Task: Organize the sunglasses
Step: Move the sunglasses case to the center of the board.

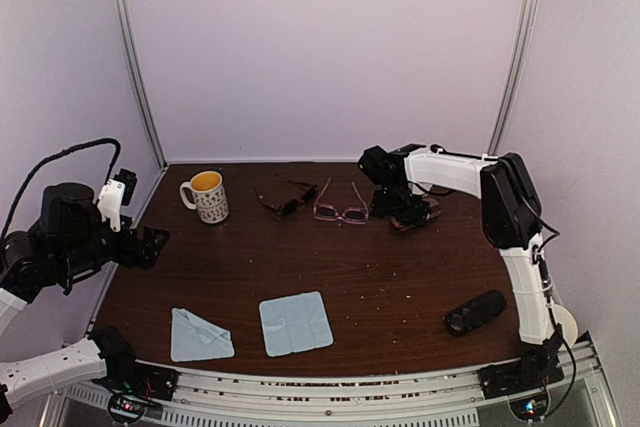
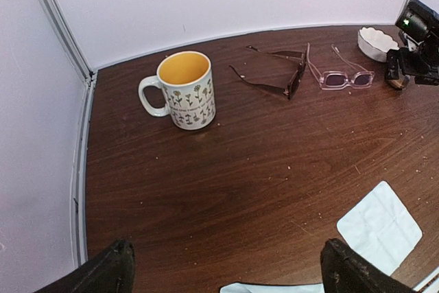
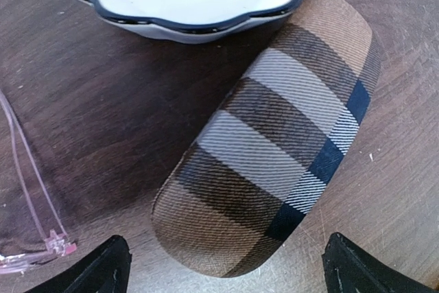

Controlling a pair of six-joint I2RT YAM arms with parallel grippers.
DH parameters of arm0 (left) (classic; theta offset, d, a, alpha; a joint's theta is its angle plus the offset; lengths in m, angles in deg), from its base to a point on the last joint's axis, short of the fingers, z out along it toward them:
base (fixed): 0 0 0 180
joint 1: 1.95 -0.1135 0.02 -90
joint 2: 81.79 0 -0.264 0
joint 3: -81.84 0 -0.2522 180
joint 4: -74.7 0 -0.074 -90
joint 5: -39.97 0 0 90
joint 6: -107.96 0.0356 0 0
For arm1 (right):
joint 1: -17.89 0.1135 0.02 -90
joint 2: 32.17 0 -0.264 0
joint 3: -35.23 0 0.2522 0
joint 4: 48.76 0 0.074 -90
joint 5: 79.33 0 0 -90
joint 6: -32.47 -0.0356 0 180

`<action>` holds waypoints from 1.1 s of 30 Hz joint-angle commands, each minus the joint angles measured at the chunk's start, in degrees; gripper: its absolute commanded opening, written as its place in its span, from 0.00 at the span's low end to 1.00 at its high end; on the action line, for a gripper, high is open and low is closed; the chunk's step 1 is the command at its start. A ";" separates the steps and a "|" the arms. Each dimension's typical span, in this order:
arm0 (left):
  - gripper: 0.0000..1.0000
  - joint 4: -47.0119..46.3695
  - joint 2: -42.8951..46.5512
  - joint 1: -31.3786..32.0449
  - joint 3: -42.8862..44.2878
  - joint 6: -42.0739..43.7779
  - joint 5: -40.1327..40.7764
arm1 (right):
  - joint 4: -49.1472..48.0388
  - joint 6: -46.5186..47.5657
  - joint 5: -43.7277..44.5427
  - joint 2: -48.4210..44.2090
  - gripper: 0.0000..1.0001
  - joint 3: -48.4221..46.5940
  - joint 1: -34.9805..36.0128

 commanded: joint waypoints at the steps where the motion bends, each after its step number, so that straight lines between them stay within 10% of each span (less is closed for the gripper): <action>1: 0.98 -3.29 0.59 0.31 -0.33 0.67 -0.42 | 7.03 -3.18 2.60 3.27 1.00 -4.84 -1.13; 16: 0.98 -3.38 1.45 0.21 -0.50 0.76 -0.44 | 2.28 1.14 4.27 -1.72 0.79 5.77 -3.31; 33: 0.98 -3.38 0.55 0.22 -0.50 0.84 -0.53 | -2.96 11.03 1.82 -3.12 0.94 7.94 -5.92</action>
